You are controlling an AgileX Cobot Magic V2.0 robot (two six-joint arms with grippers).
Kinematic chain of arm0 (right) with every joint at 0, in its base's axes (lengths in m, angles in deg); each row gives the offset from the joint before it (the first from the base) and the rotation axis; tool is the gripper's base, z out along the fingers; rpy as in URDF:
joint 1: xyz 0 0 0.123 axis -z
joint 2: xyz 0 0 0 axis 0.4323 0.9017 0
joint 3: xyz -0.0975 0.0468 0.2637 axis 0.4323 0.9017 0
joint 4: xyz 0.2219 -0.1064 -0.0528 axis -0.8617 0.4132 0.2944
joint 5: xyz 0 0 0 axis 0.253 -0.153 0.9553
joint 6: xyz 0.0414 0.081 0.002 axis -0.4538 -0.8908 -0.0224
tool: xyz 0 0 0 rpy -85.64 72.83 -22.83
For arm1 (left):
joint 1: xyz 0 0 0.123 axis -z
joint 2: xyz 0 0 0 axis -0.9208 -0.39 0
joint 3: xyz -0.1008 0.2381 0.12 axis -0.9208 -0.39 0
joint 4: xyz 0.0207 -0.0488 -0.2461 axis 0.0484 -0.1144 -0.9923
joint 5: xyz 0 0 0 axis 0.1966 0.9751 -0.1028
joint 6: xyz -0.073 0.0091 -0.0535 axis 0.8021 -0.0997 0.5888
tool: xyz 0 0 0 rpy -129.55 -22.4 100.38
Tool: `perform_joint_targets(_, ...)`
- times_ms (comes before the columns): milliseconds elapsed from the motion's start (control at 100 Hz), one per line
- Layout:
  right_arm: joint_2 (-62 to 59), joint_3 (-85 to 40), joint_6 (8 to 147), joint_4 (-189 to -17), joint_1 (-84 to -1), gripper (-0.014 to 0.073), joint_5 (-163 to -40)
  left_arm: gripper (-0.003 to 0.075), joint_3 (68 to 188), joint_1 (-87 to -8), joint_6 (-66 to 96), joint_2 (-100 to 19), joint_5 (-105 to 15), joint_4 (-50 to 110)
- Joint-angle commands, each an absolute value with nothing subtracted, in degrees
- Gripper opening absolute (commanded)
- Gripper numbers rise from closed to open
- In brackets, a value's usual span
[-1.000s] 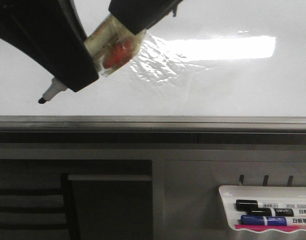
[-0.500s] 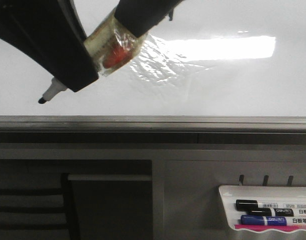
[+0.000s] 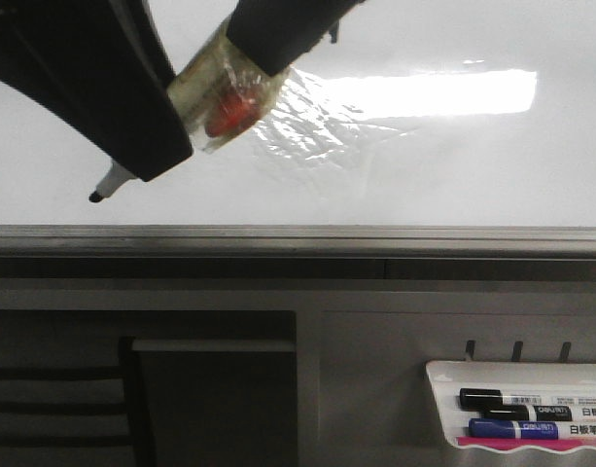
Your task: Write number 7 on whiteboard
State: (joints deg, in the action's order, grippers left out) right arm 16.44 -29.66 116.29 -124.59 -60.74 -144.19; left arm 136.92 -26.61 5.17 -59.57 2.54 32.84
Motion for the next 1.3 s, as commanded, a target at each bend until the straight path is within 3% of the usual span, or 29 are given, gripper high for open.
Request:
perform_joint_targets(0, 14.9, -32.1, 114.6, -124.5, -60.6, -0.0035, -142.3, 0.0382, 139.4, -26.8, 7.0, -57.7, 0.4, 30.4)
perform_joint_targets(320, 6.7, -30.8, 92.0, -105.5, -59.3, -0.0041, -142.0, 0.0364, 136.6, -36.1, 13.1, -45.8, -0.3, 30.2)
perform_joint_targets(600, -4.4, -16.0, 74.1, -102.2, -52.9, -0.0043, -122.9, 0.0364, 121.0, -46.3, 13.5, -31.6, -11.1, 25.3)
perform_joint_targets(990, -3.7, -9.6, 74.1, -107.3, -52.1, -0.0043, -107.4, 0.0364, 115.0, -47.8, 13.5, -27.6, -19.4, 21.2)
perform_joint_targets(1290, 7.6, -20.2, 74.1, -107.1, -52.9, -0.0043, -113.9, 0.0364, 115.0, -47.8, 13.5, -29.1, -20.2, 19.9)
